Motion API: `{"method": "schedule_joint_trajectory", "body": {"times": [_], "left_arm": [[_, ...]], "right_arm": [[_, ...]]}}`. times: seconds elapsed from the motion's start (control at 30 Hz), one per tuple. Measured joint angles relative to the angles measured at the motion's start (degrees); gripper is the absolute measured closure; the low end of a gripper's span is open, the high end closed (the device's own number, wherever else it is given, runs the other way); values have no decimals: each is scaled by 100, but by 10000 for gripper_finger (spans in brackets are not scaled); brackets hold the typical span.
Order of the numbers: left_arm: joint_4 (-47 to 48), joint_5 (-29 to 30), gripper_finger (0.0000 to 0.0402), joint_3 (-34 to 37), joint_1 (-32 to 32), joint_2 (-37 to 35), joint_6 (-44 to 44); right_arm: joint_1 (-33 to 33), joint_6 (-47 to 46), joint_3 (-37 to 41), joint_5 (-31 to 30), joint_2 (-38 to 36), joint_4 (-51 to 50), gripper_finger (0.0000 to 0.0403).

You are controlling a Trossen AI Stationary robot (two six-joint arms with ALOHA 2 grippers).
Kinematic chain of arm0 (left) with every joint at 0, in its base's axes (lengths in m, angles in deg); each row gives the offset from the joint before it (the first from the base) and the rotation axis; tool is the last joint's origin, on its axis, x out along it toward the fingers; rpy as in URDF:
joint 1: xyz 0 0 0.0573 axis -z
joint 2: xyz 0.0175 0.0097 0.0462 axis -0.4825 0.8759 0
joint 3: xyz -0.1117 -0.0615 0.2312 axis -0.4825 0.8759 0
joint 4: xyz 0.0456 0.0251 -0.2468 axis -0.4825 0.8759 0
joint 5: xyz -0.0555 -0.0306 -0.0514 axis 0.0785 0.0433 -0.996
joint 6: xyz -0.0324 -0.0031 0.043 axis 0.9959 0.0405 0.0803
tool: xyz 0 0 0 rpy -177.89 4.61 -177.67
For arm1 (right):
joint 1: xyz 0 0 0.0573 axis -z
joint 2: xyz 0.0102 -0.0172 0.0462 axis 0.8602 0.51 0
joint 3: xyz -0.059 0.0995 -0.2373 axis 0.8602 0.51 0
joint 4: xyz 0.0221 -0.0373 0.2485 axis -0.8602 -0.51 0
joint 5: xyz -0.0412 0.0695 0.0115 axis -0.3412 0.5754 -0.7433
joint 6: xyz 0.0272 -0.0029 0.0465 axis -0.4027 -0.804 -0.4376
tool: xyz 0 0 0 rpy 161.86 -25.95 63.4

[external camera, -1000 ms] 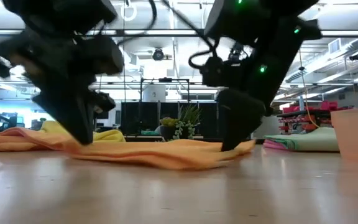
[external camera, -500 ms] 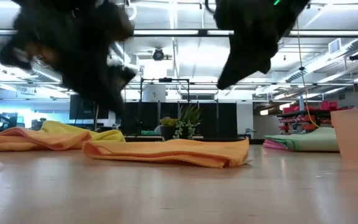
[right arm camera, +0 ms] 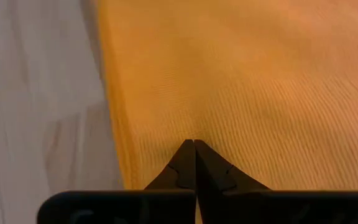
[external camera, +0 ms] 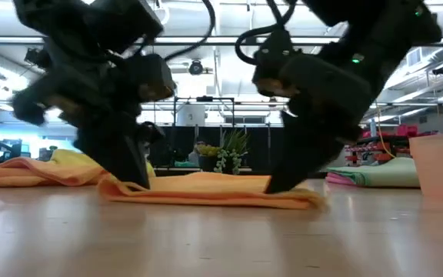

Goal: Fold microfiber towels
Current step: Fold the right orange microfiber towel

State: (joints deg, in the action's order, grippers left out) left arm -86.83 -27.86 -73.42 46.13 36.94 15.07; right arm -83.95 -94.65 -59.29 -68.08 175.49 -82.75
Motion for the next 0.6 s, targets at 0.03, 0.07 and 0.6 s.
{"method": "schedule_joint_trajectory", "body": {"times": [0.03,0.07,0.6], "left_arm": [[-127,-5,396,-23,105,11,99],[-339,-10,397,-73,205,42,134],[324,619,331,-822,715,31,-836]], "right_arm": [[-28,10,0,44,-96,-282,401],[-45,54,16,79,-195,-499,401],[-1023,1466,11,-722,-1213,-1754,352]]}}
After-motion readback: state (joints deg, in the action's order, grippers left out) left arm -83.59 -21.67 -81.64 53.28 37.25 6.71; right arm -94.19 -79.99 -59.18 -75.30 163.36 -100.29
